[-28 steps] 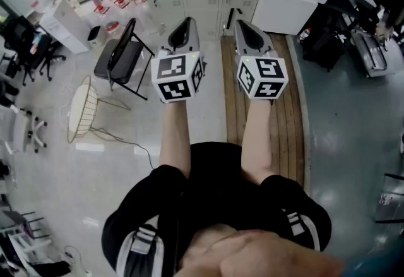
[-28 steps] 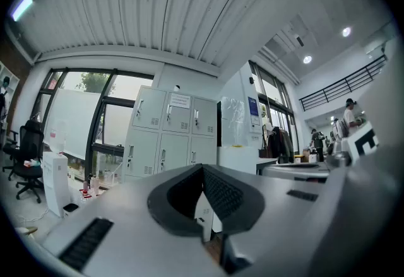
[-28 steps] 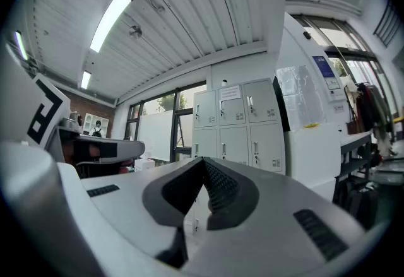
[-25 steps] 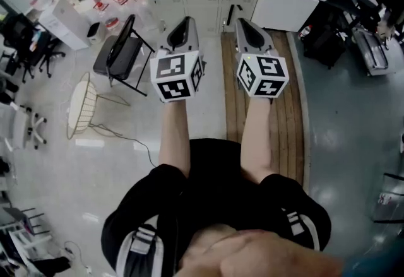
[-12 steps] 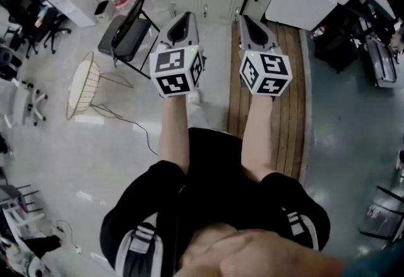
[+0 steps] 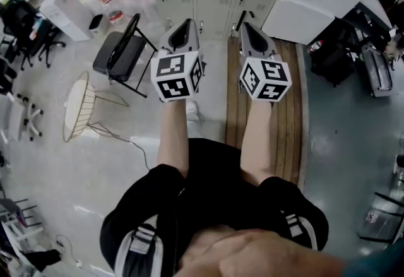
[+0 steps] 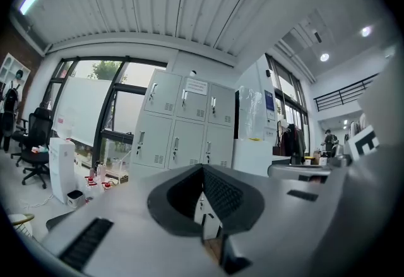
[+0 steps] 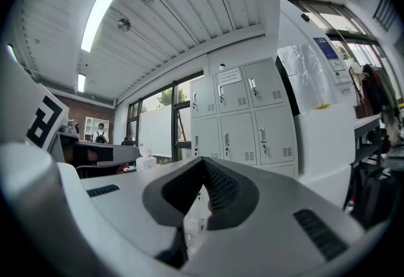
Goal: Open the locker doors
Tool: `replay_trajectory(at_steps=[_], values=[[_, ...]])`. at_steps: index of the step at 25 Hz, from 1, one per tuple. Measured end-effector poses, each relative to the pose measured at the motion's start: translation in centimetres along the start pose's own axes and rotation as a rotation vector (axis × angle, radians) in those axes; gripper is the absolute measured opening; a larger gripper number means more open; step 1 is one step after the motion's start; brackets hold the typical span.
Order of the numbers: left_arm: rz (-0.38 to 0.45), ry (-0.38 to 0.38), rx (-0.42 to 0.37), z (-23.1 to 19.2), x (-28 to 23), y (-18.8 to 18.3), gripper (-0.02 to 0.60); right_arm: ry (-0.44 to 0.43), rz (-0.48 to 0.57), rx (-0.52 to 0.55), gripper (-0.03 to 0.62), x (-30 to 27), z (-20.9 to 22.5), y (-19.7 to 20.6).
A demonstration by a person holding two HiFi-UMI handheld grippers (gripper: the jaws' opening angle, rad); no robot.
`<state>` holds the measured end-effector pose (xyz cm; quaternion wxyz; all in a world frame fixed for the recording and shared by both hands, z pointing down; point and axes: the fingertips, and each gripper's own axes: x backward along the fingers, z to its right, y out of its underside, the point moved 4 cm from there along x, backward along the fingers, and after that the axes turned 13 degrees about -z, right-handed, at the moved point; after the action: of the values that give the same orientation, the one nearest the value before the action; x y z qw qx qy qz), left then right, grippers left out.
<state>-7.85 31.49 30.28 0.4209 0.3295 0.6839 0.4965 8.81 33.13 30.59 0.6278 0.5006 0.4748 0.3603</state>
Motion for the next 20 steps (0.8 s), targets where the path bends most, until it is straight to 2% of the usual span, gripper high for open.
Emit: replay_trajectory(at_steps=[5, 12, 20], values=[[-0.021, -0.017, 0.016, -3.0, -5.8, -1.1, 0.011, -0.026, -0.027, 0.002, 0.017, -6.8, 1.4, -1.1], [-0.045, -0.038, 0.012, -8.9, -11.5, -3.5, 0.011, -0.068, -0.050, 0.014, 0.017, -15.9, 0.0, -3.3], [-0.050, -0.006, -0.009, -13.4, -18.2, -6.4, 0.011, -0.033, -0.044, 0.000, 0.017, -23.7, 1.1, -5.5]])
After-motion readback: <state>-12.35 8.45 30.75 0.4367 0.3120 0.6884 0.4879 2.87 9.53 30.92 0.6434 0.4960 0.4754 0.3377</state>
